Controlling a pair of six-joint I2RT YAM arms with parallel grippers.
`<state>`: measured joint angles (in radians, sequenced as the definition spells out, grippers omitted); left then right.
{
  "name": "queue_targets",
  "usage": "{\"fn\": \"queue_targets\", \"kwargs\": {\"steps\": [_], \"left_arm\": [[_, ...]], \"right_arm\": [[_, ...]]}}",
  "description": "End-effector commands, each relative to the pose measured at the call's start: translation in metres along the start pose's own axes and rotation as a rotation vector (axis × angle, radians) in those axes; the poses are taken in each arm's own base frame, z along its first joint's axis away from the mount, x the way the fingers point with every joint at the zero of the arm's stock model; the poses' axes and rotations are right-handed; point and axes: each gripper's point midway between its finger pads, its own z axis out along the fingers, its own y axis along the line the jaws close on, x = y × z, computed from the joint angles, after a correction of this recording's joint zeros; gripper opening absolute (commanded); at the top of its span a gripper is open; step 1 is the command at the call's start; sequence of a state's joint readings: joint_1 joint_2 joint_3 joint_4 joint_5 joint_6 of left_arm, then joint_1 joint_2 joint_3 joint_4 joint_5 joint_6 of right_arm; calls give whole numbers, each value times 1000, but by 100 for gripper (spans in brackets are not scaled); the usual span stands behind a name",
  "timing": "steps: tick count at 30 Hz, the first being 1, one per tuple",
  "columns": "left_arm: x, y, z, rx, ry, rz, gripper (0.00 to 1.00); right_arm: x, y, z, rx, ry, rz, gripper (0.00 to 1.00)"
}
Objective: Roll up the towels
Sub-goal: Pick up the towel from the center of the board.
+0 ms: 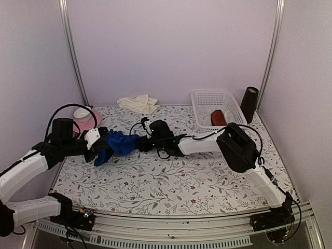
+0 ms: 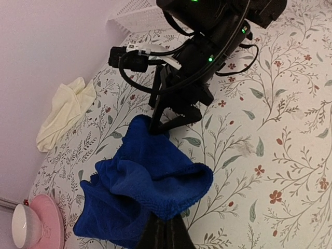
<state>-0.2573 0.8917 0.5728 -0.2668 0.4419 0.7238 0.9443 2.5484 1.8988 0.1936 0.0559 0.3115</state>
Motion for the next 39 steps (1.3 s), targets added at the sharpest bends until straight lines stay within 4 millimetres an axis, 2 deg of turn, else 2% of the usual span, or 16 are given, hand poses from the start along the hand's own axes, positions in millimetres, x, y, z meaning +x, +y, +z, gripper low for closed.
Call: {"fn": "queue_targets", "kwargs": {"steps": [1,4,10,13,15,17,22,24,29,31,33,35,39], "left_arm": [[-1,-3,2,10,-20,-1,0],[0,-4,3,13,-20,-2,0],[-2,-4,2,12,-25,-1,0],[-1,-4,2,9,-26,-1,0],[-1,-2,2,-2,-24,-3,0],[-2,5,2,-37,-26,-8,0],[-10,28,-3,-149,-41,-10,0],[-17,32,-6,-158,-52,-2,0],[-30,38,-12,-152,-56,25,0],[-34,41,-15,-156,-54,37,0],[-40,42,-18,-146,-60,49,0],[-44,38,-20,-113,-68,56,0],[-49,10,-20,36,-87,90,0]], "right_arm": [[-8,8,9,-39,-49,40,71],[-7,5,13,-26,-52,49,64],[-1,2,16,-15,-38,58,45],[-4,5,14,-21,-35,51,28],[-9,6,10,-23,-39,39,7],[-21,7,0,-8,-55,15,2],[-64,6,-47,59,-99,-69,2],[-101,12,-83,84,-141,-125,2],[-127,-1,-150,193,-149,-246,2],[-132,-6,-176,225,-136,-302,2],[-128,-10,-200,238,-90,-347,2],[-112,-18,-222,260,-19,-366,2],[-86,-29,-270,274,53,-367,2]]}}
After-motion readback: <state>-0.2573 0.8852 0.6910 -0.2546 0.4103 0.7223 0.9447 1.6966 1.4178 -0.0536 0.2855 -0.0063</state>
